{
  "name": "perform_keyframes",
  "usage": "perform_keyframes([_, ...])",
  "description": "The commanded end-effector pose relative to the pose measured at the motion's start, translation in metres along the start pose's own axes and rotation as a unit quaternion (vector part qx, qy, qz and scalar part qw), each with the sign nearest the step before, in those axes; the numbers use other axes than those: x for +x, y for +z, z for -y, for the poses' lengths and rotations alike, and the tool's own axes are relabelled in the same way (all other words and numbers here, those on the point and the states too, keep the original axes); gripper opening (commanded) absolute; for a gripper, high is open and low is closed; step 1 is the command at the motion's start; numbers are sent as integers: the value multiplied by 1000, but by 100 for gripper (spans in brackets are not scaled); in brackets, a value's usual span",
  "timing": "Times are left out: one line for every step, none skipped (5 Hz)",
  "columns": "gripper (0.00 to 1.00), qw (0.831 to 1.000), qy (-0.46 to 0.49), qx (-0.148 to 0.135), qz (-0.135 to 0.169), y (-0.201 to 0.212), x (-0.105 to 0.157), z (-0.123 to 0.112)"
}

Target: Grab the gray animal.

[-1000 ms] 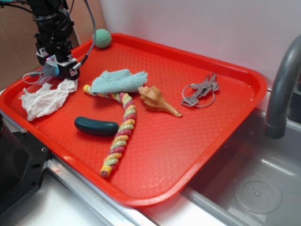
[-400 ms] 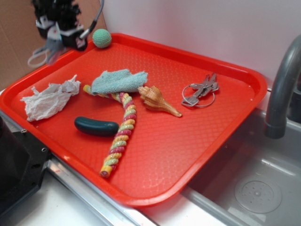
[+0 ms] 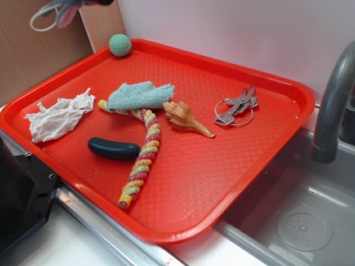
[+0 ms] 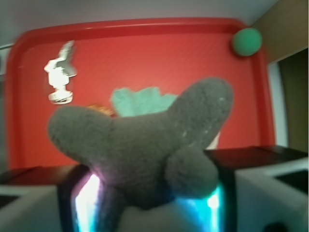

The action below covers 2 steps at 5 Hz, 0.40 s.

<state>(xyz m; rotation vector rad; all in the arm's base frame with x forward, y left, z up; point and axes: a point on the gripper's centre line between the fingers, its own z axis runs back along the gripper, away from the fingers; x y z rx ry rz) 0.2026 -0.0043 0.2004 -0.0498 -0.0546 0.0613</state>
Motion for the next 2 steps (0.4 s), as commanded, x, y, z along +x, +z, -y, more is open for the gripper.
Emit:
perform_keyframes([0, 998, 22, -65, -3, 22, -22, -21])
perform_keyframes([0, 999, -19, -44, -1, 2, -32, -22])
